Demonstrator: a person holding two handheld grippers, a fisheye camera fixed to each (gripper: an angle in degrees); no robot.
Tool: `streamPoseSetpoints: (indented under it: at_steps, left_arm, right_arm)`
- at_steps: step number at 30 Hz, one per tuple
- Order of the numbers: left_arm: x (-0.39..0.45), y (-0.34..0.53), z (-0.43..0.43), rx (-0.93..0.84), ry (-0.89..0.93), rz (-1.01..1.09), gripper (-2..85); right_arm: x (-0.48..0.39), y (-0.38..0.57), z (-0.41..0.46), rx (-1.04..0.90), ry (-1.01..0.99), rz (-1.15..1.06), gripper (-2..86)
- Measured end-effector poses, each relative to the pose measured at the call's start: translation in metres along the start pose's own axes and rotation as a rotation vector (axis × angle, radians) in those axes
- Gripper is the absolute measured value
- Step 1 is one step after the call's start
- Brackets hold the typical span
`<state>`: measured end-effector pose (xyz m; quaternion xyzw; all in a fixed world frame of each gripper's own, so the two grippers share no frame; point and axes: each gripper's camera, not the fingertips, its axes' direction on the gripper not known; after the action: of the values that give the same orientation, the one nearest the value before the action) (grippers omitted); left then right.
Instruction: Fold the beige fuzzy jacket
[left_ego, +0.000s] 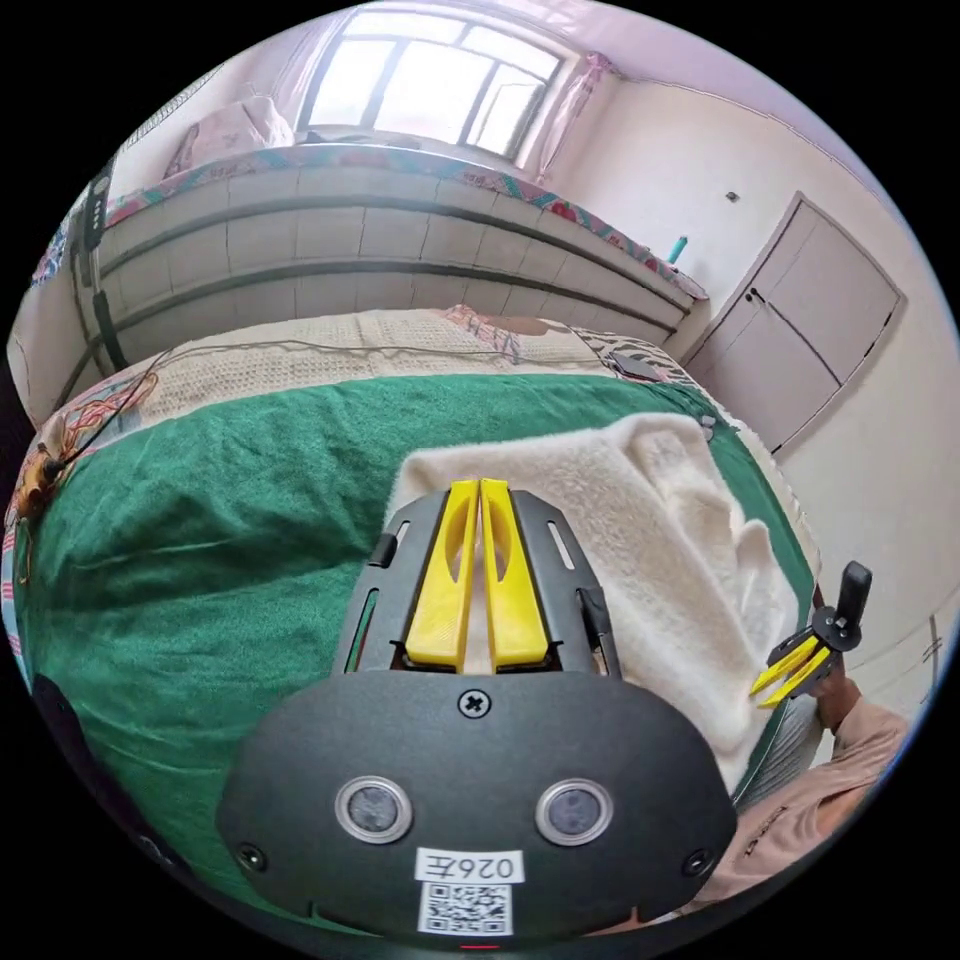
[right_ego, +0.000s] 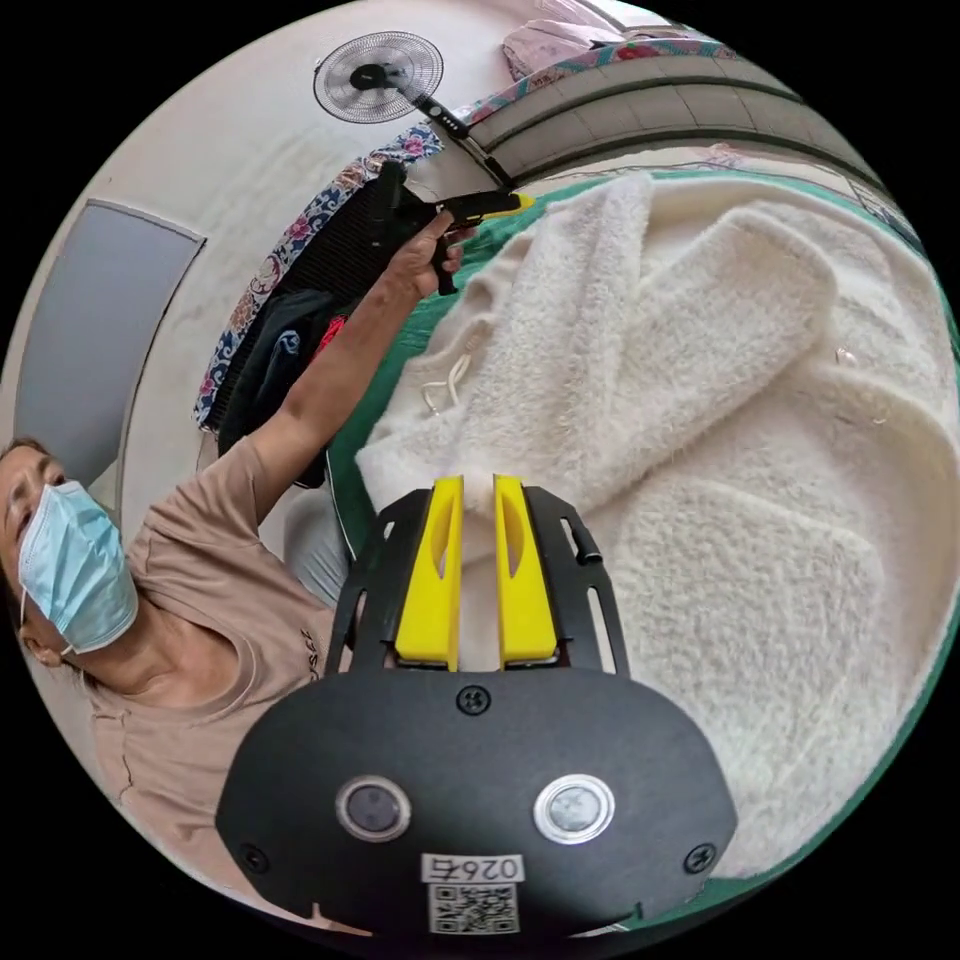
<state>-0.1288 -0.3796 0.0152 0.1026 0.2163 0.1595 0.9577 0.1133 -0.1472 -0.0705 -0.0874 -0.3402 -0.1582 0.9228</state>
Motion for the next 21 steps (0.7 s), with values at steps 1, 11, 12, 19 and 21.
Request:
streamPoseSetpoints:
  at_steps: [1, 11, 12, 19, 21]
  left_arm:
    - [0.014, 0.018, -0.018, 0.032, 0.043, 0.027, -1.0]
    - [0.15, 0.131, -0.025, -0.075, 0.429, 0.072, -1.0]
    - [0.156, 0.134, -0.02, -0.086, 0.415, 0.075, -1.0]
    - [0.194, 0.134, -0.01, -0.149, 0.176, 0.164, -0.1]
    - [0.194, 0.126, -0.014, -0.133, 0.113, 0.157, 3.0]
  right_arm:
    - [-0.008, 0.002, -0.005, 0.019, 0.029, -0.025, 4.0]
    - [-0.022, 0.001, 0.039, -0.016, 0.073, -0.002, 3.4]
    - [-0.02, -0.001, 0.046, -0.038, 0.045, 0.003, 3.3]
    - [-0.024, -0.001, 0.023, 0.077, -0.029, 0.06, 3.9]
    - [-0.015, 0.0, 0.003, 0.123, 0.159, 0.14, 4.3]
